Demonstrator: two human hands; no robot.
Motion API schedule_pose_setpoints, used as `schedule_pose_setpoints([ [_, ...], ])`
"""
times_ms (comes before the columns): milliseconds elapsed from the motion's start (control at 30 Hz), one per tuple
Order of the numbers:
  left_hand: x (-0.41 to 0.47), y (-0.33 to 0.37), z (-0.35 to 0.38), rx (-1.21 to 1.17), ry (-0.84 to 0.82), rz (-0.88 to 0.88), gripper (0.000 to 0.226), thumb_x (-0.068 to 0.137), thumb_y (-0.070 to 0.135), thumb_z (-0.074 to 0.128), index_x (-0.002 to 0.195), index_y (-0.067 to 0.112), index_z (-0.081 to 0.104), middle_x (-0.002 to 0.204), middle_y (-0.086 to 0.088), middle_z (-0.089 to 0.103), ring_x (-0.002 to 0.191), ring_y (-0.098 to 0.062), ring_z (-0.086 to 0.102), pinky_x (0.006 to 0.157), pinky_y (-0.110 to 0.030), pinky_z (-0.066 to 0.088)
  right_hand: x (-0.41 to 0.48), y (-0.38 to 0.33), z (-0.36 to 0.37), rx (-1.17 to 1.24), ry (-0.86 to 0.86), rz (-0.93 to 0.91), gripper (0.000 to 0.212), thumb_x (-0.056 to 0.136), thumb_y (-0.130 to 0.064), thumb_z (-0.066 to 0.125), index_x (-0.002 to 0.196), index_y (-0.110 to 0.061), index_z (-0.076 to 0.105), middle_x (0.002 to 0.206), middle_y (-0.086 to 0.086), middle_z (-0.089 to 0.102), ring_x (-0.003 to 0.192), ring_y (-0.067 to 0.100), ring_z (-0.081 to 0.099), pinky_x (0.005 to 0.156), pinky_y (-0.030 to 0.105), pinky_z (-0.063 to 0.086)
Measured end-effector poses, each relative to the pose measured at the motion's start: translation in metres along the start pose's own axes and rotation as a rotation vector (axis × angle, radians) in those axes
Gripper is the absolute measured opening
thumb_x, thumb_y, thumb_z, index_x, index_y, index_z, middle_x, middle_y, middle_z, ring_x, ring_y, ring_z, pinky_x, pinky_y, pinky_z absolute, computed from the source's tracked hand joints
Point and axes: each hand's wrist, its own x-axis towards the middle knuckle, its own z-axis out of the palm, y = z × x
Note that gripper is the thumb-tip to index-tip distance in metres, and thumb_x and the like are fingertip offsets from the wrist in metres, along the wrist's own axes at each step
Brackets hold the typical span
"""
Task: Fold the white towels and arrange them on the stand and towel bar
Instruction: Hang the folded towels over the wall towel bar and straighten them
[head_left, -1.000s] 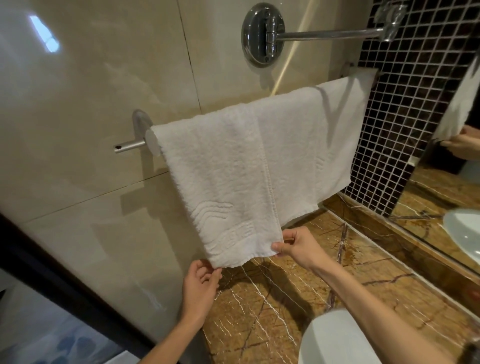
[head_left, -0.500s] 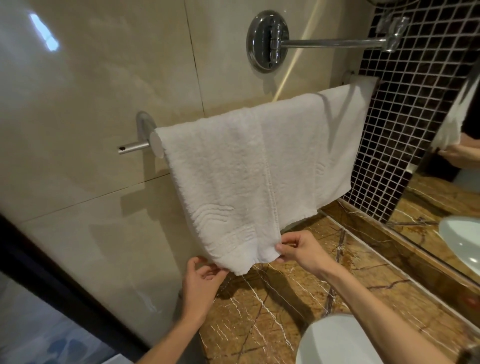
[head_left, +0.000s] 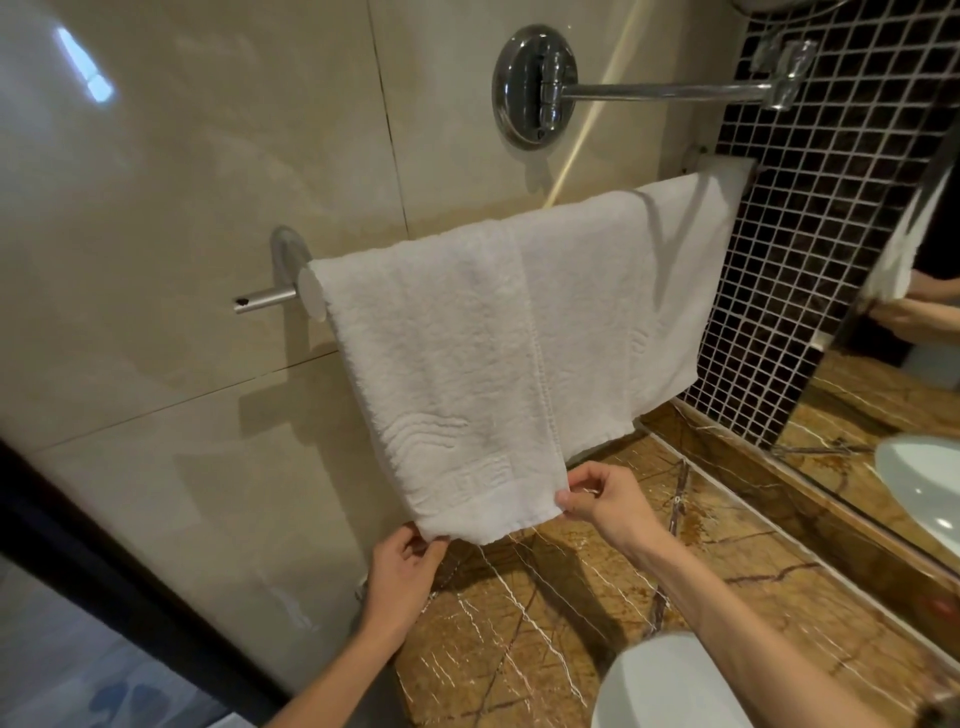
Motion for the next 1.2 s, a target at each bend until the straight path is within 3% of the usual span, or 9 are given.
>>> schedule_pose_setpoints([
  [67, -0.002, -0.003, -0.002, 0.028, -0.028, 0.001, 0.025, 0.084, 0.004, 0.066, 0.100, 0.023, 0.066, 0.091, 0.012, 0.074, 0.086, -0.005, 0.070, 0.075, -0.016, 0.054, 0.001, 0.000, 0.002, 0.009, 0.037, -0.012, 0.013, 0.081, -0.003, 0.071, 0.092, -0.008, 0.066, 0.088, 0.004, 0.072, 0.077, 0.013, 0.070, 0.067, 0.021, 0.055],
  [200, -0.004, -0.008, -0.007, 0.061, -0.046, -0.018, 0.019, 0.086, -0.003, 0.061, 0.099, 0.010, 0.067, 0.081, -0.003, 0.074, 0.078, -0.015, 0.070, 0.071, -0.022, 0.055, 0.002, -0.002, 0.007, 0.011, 0.043, -0.023, 0.022, 0.082, -0.002, 0.069, 0.097, -0.016, 0.065, 0.086, 0.001, 0.073, 0.078, 0.012, 0.071, 0.066, 0.020, 0.055],
  [300, -0.006, -0.006, -0.010, 0.063, -0.061, -0.002, 0.021, 0.087, -0.007, 0.058, 0.097, 0.010, 0.067, 0.078, -0.007, 0.073, 0.073, -0.016, 0.070, 0.069, -0.021, 0.055, 0.003, -0.001, 0.011, -0.054, 0.037, -0.018, 0.018, 0.084, -0.007, 0.068, 0.096, -0.022, 0.067, 0.087, -0.006, 0.074, 0.080, 0.011, 0.070, 0.069, 0.023, 0.056],
  [533, -0.009, -0.008, -0.013, 0.046, -0.053, 0.002, 0.023, 0.084, -0.009, 0.062, 0.096, 0.010, 0.068, 0.081, -0.003, 0.074, 0.069, -0.012, 0.069, 0.069, -0.019, 0.054, 0.006, -0.001, 0.021, -0.115, 0.094, 0.009, 0.011, 0.087, -0.007, 0.064, 0.090, -0.017, 0.069, 0.089, -0.005, 0.072, 0.083, 0.010, 0.069, 0.072, 0.023, 0.054],
  [733, -0.013, -0.006, -0.011, 0.016, -0.020, -0.024, 0.027, 0.081, -0.002, 0.069, 0.097, 0.019, 0.068, 0.086, 0.004, 0.075, 0.071, -0.011, 0.070, 0.065, -0.019, 0.054, 0.005, -0.010, 0.028, -0.168, 0.107, 0.003, 0.020, 0.086, -0.005, 0.065, 0.101, -0.018, 0.066, 0.099, -0.002, 0.069, 0.093, 0.013, 0.066, 0.079, 0.024, 0.054],
  [833, -0.016, -0.007, -0.009, 0.012, -0.010, -0.029, 0.023, 0.082, 0.004, 0.069, 0.096, 0.023, 0.068, 0.087, 0.007, 0.075, 0.073, -0.011, 0.070, 0.064, -0.017, 0.053, -0.005, -0.027, 0.041, -0.363, 0.287, -0.171, 0.034, 0.089, -0.006, 0.059, 0.122, -0.017, 0.058, 0.115, -0.005, 0.060, 0.102, 0.007, 0.056, 0.091, 0.027, 0.050],
  [933, -0.017, -0.006, -0.006, -0.021, 0.018, -0.039, 0.020, 0.083, 0.003, 0.068, 0.095, 0.019, 0.069, 0.082, 0.003, 0.075, 0.068, -0.008, 0.067, 0.062, -0.017, 0.052, -0.019, -0.073, 0.053, -0.451, 0.401, -0.586, 0.034, 0.086, -0.007, 0.055, 0.120, -0.013, 0.057, 0.114, -0.004, 0.052, 0.104, 0.004, 0.048, 0.095, 0.026, 0.045],
  [1067, -0.017, -0.003, -0.002, -0.055, 0.044, -0.056, 0.018, 0.083, -0.001, 0.066, 0.090, 0.015, 0.068, 0.071, 0.000, 0.073, 0.063, -0.007, 0.066, 0.060, -0.017, 0.051, -0.024, -0.162, 0.063, -0.593, 0.399, -1.024, 0.037, 0.081, -0.007, 0.057, 0.118, -0.002, 0.058, 0.120, 0.016, 0.052, 0.113, 0.023, 0.049, 0.097, 0.030, 0.042],
  [1200, -0.016, 0.001, -0.002, -0.053, 0.019, -0.054, 0.015, 0.085, -0.001, 0.065, 0.089, 0.013, 0.067, 0.069, 0.006, 0.073, 0.063, -0.003, 0.067, 0.060, -0.012, 0.050, -0.018, -0.235, 0.074, -0.892, 0.270, -1.141, 0.044, 0.093, -0.020, 0.053, 0.133, -0.004, 0.051, 0.140, 0.018, 0.046, 0.128, 0.031, 0.044, 0.108, 0.041, 0.033],
])
